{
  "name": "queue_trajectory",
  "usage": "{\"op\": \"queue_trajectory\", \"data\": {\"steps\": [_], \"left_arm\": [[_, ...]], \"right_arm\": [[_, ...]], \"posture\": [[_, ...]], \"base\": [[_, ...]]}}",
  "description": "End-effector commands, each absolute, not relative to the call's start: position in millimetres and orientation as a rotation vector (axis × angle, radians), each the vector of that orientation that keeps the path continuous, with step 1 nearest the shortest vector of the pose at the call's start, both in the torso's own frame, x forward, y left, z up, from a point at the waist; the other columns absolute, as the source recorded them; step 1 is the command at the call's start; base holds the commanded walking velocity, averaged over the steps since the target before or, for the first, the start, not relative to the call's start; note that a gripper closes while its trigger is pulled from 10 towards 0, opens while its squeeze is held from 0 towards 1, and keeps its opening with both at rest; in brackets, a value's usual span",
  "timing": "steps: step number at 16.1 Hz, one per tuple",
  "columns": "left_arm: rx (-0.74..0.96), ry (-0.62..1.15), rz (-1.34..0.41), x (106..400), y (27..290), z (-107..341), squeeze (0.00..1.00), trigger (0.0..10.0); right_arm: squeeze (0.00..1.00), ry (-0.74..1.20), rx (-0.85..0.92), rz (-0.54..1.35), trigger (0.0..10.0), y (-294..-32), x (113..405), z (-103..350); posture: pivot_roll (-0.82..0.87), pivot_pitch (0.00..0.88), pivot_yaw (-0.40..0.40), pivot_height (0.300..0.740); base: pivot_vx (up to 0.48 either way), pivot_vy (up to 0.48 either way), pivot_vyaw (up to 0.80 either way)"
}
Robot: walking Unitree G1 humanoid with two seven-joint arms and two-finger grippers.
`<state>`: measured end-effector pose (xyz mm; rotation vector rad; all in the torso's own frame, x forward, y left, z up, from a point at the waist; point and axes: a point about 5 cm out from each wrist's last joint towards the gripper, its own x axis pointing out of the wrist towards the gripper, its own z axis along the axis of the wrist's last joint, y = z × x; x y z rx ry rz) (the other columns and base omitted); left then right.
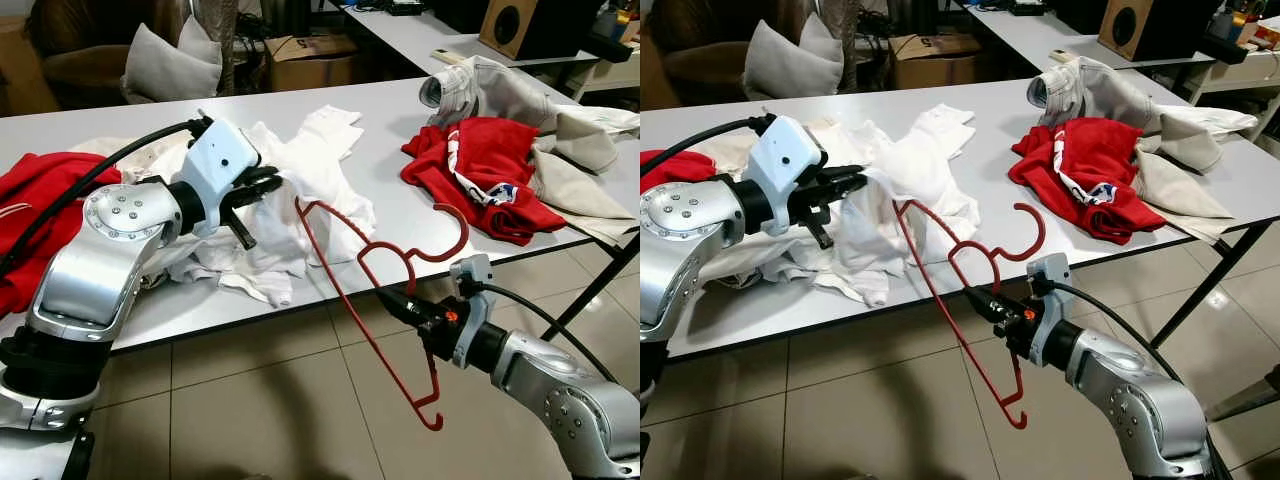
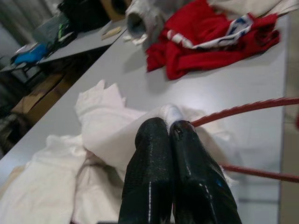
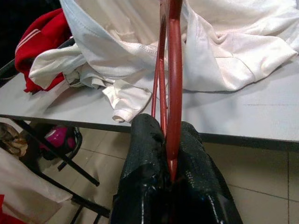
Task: Hang hanger
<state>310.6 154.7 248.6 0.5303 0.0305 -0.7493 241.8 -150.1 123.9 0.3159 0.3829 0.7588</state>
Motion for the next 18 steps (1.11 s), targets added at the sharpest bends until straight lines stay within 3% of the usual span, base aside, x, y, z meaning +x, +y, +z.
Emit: {"op": "queue_trajectory", "data": {"steps": [1,5,9,13,16,18], "left_arm": [[0.531,-0.015,-0.77,308.3,151.4,257.8,0.0,0.0],[0.541,0.008,-0.927,293.8,146.9,255.7,0.0,0.0],[0.629,0.0,-0.891,300.4,141.7,248.2,0.0,0.0],[0.634,0.02,-0.978,292.5,138.1,245.4,0.0,0.0],[0.705,0.099,-0.922,296.1,151.3,232.9,0.0,0.0],[0.746,0.138,-0.926,295.5,157.0,225.0,0.0,0.0]], "right_arm": [[0.0,0.361,0.327,0.77,10.0,-149.7,246.0,129.2],[0.0,0.438,0.398,0.711,10.0,-151.0,259.6,114.8],[0.0,0.478,0.341,0.86,10.0,-135.4,258.6,115.7],[0.0,0.435,0.354,0.799,10.0,-141.6,271.8,119.7],[0.0,0.378,0.453,0.734,10.0,-144.0,279.2,126.2],[0.0,0.337,0.63,0.624,10.0,-147.9,287.2,127.8]], "posture": [[-0.15,0.0,0.006,0.74],[-0.14,0.0,0.006,0.74],[-0.14,0.0,0.0,0.74],[-0.14,0.0,0.001,0.74],[-0.14,0.0,-0.001,0.74],[-0.14,0.0,-0.001,0.74]], "base": [[0.0,0.0,0.0],[0.0,0.0,0.0],[0.0,0.0,0.0],[0.0,0.0,0.0],[0.0,0.0,0.0],[0.0,0.0,0.0]]}}
